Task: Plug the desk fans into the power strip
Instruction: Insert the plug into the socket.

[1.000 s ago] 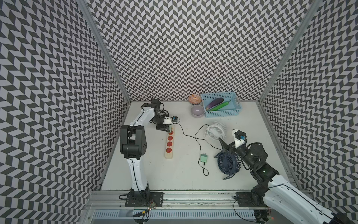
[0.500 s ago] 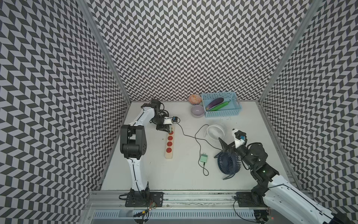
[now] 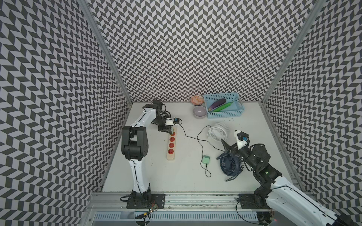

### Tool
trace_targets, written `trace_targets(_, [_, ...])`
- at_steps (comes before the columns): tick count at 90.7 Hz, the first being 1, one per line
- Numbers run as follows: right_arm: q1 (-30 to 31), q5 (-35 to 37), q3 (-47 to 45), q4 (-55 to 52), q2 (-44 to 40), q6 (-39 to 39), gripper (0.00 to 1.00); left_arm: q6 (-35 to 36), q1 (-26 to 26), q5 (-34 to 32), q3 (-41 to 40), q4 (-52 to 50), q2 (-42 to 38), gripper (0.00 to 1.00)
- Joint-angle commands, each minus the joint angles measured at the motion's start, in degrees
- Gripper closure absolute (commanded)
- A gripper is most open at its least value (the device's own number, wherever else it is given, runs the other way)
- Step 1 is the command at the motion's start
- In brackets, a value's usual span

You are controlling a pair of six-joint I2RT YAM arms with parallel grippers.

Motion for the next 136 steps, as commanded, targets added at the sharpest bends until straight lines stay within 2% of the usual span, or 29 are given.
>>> trace_targets(1, [-0.2, -0.3, -0.6, 2.9, 0.0, 0.4, 0.0, 0.4, 0.0, -0.6, -1.1, -4.8, 0.8, 1.0])
trace_targets(40, [-0.2, -0.3, -0.6, 3.1, 0.0, 0.3, 0.0, 0.4, 0.1, 2.3, 0.3, -7.6, 0.1, 1.0])
trace_targets(136, [-0.2, -0.8, -0.6, 3.4, 0.5, 0.3, 0.0, 0.1, 0.3, 1.6, 2.6, -5.7, -0.2, 1.0])
